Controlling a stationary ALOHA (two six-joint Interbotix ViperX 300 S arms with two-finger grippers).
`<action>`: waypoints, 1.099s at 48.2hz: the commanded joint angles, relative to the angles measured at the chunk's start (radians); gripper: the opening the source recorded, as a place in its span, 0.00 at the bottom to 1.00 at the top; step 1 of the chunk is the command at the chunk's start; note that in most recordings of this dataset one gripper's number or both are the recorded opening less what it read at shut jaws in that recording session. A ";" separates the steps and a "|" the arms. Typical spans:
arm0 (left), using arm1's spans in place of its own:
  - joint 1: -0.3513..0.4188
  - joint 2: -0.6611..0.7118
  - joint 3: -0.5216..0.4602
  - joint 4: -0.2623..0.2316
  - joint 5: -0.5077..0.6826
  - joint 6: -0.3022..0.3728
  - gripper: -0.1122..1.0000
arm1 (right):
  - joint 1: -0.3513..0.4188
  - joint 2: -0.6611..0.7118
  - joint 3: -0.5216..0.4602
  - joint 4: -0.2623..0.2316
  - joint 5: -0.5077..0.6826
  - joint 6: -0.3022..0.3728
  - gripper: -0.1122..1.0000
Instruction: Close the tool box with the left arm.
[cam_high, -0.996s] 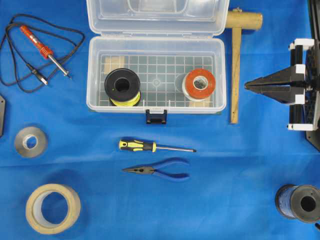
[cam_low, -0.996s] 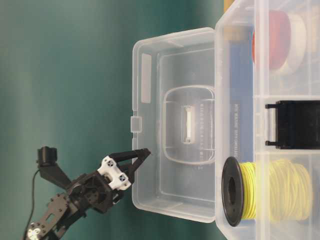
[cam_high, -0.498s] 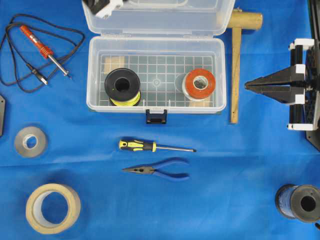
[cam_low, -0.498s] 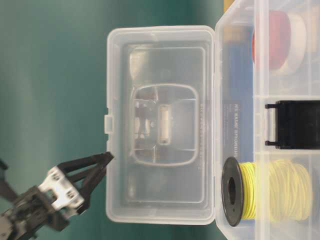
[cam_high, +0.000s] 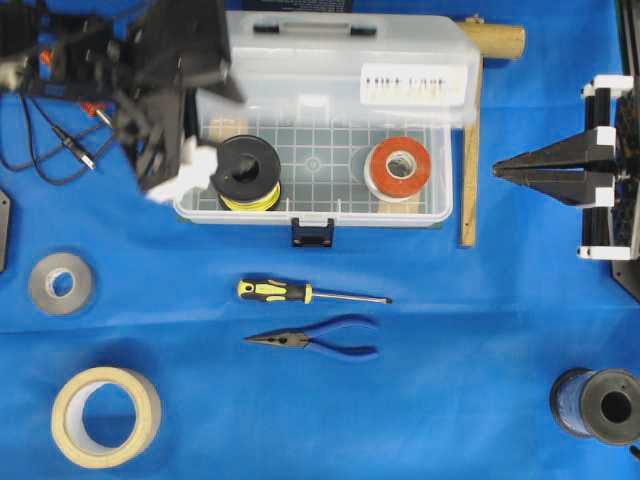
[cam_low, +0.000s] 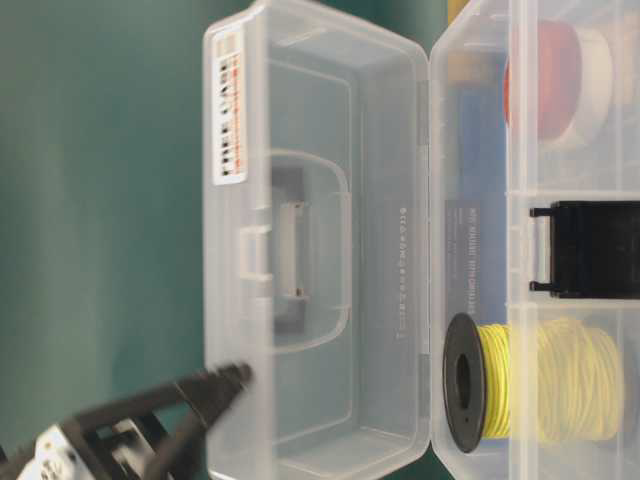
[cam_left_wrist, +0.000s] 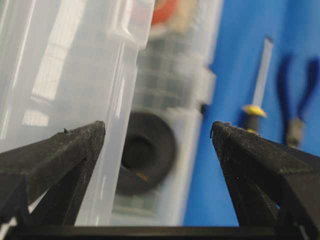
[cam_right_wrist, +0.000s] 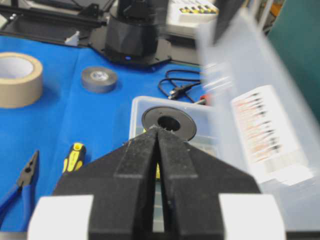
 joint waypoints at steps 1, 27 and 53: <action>-0.061 -0.038 0.015 0.003 0.003 -0.063 0.93 | 0.000 0.000 -0.014 -0.002 -0.003 -0.002 0.10; -0.195 -0.258 0.144 0.023 -0.164 -0.187 0.92 | 0.000 -0.020 -0.018 -0.009 -0.003 -0.005 0.10; -0.198 -0.699 0.726 0.020 -0.807 -0.032 0.92 | 0.000 -0.031 -0.018 -0.009 -0.003 -0.003 0.10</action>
